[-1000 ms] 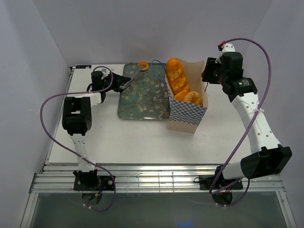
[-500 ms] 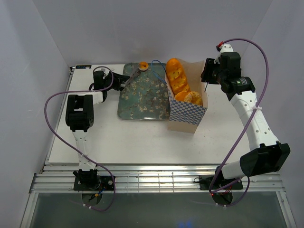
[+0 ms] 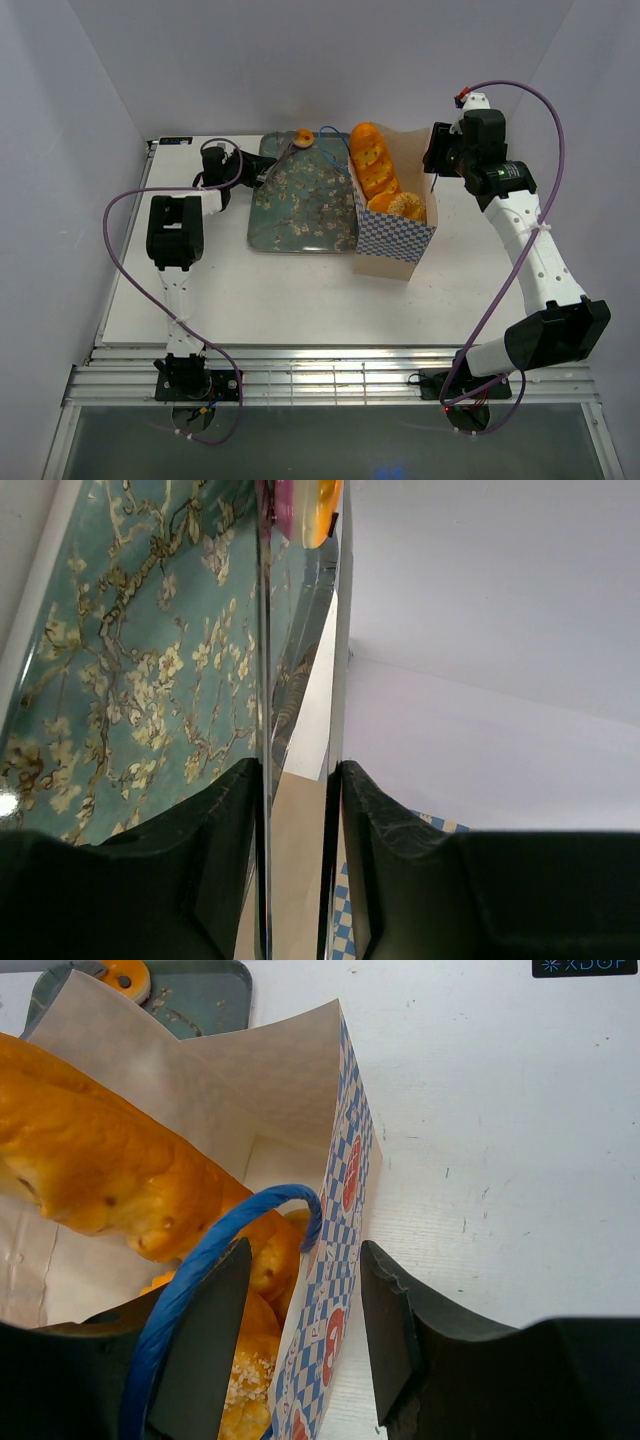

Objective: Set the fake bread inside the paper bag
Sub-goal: Pick up the fake bread from the plate.

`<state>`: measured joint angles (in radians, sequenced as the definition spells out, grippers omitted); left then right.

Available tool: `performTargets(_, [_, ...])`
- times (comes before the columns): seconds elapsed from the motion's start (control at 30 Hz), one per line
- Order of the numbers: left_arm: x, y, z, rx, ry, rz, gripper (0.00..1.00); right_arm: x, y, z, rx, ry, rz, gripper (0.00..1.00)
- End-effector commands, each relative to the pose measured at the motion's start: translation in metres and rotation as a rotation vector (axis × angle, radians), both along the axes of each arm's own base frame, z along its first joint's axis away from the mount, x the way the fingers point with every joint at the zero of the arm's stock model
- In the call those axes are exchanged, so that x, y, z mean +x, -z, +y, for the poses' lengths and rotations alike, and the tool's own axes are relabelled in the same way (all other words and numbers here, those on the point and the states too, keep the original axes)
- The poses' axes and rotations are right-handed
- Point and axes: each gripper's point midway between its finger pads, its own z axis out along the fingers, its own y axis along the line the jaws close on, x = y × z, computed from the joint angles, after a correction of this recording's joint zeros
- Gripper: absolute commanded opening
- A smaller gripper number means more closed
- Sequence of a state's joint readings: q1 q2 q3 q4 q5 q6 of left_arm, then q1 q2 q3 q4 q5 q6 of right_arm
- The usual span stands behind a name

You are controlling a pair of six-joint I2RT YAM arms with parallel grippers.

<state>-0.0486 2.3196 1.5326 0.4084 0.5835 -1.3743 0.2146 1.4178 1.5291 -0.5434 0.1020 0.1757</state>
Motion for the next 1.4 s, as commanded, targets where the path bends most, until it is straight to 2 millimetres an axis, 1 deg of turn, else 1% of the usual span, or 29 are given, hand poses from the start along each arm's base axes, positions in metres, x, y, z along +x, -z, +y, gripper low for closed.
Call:
performTargets(0.0, [0.008, -0.024, -0.009, -0.012, 0.021, -0.071, 0.46, 0.009, -0.017, 0.002, 0.001, -0.003, -0.055, 0.54])
performTargets(0.1, [0.009, -0.025, -0.013, -0.014, 0.031, -0.075, 0.41, 0.009, -0.017, 0.002, 0.001, -0.002, -0.059, 0.54])
performTargets(0.13, [0.009, -0.025, -0.014, -0.014, 0.033, -0.075, 0.37, 0.009, -0.017, 0.002, 0.001, -0.001, -0.059, 0.54])
performTargets(0.23, [0.008, -0.029, -0.015, -0.011, 0.036, -0.084, 0.31, 0.008, -0.018, 0.002, 0.002, -0.004, -0.060, 0.54])
performTargets(0.3, [0.004, -0.029, -0.014, -0.006, 0.034, -0.081, 0.29, 0.008, -0.020, 0.002, 0.002, -0.003, -0.063, 0.54])
performTargets(0.33, [0.002, -0.035, -0.014, -0.002, 0.035, -0.094, 0.29, 0.007, -0.020, 0.001, 0.002, -0.001, -0.063, 0.54])
performTargets(0.43, [-0.006, -0.042, -0.012, 0.006, 0.035, -0.100, 0.27, 0.006, -0.021, 0.001, 0.002, -0.001, -0.065, 0.54])
performTargets(0.47, [-0.010, -0.058, -0.012, 0.011, 0.041, -0.130, 0.27, 0.006, -0.021, 0.001, 0.002, 0.000, -0.066, 0.54])
performTargets(0.5, [-0.014, -0.065, -0.011, 0.016, 0.043, -0.142, 0.26, 0.006, -0.021, 0.001, 0.001, 0.000, -0.065, 0.54])
performTargets(0.53, [-0.021, -0.065, -0.009, 0.024, 0.040, -0.139, 0.26, 0.005, -0.022, 0.000, 0.001, 0.001, -0.068, 0.54])
performTargets(0.57, [-0.029, -0.091, -0.008, 0.042, 0.042, -0.196, 0.26, 0.004, -0.023, 0.000, 0.002, 0.000, -0.069, 0.54])
performTargets(0.63, [-0.040, -0.109, -0.004, 0.061, 0.040, -0.235, 0.26, 0.004, -0.024, 0.001, 0.008, -0.003, -0.071, 0.54])
performTargets(0.67, [-0.050, -0.110, -0.002, 0.075, 0.041, -0.233, 0.26, 0.003, -0.024, 0.002, 0.010, -0.005, -0.071, 0.54])
performTargets(0.7, [-0.060, -0.135, 0.001, 0.104, 0.034, -0.284, 0.26, 0.002, -0.025, 0.002, 0.015, -0.006, -0.073, 0.54])
performTargets(0.73, [-0.066, -0.147, 0.003, 0.121, 0.031, -0.318, 0.26, 0.002, -0.026, 0.003, 0.018, -0.008, -0.075, 0.54])
performTargets(0.77, [-0.075, -0.147, 0.006, 0.142, 0.031, -0.306, 0.26, 0.002, -0.025, 0.003, 0.020, -0.009, -0.074, 0.54])
performTargets(0.8, [-0.088, -0.174, 0.007, 0.176, 0.031, -0.375, 0.26, 0.000, -0.026, 0.003, 0.021, -0.009, -0.077, 0.54])
performTargets(0.83, [-0.095, -0.185, 0.009, 0.197, 0.022, -0.402, 0.26, -0.001, -0.026, 0.003, 0.023, -0.008, -0.073, 0.54])
performTargets(0.9, [-0.115, -0.191, 0.013, 0.235, 0.017, -0.403, 0.26, -0.003, -0.027, 0.003, 0.025, -0.009, -0.074, 0.54])
performTargets(0.93, [-0.133, -0.220, 0.016, 0.260, 0.000, -0.478, 0.26, -0.005, -0.030, 0.003, 0.030, -0.010, -0.081, 0.54])
performTargets(1.0, [-0.154, -0.224, 0.018, 0.291, 0.002, -0.486, 0.26, -0.006, -0.033, 0.002, 0.033, -0.009, -0.085, 0.55])
performTargets(1.03, [-0.172, -0.244, 0.021, 0.316, -0.006, -0.532, 0.26, -0.008, -0.035, 0.003, 0.036, -0.010, -0.091, 0.56])
performTargets(1.1, [-0.190, -0.254, 0.021, 0.338, -0.006, -0.558, 0.26, -0.009, -0.038, 0.002, 0.037, -0.009, -0.095, 0.59])
performTargets(1.13, [-0.201, -0.262, 0.016, 0.346, 0.009, -0.589, 0.26, -0.009, -0.039, 0.002, 0.036, -0.007, -0.097, 0.61])
performTargets(1.17, [-0.218, -0.277, 0.013, 0.345, 0.017, -0.628, 0.26, -0.010, -0.038, 0.002, 0.038, -0.008, -0.094, 0.63])
performTargets(1.27, [-0.250, -0.296, -0.006, 0.343, 0.069, -0.688, 0.27, -0.011, -0.038, 0.002, 0.044, -0.008, -0.089, 0.66])
performTargets(1.3, [-0.257, -0.300, -0.011, 0.341, 0.080, -0.702, 0.27, -0.012, -0.037, 0.003, 0.046, -0.010, -0.087, 0.67])
performTargets(1.33, [-0.269, -0.301, -0.027, 0.326, 0.121, -0.716, 0.27, -0.013, -0.038, 0.003, 0.049, -0.013, -0.088, 0.70])
performTargets(1.37, [-0.280, -0.306, -0.033, 0.324, 0.140, -0.736, 0.27, -0.014, -0.039, 0.004, 0.051, -0.017, -0.089, 0.71])
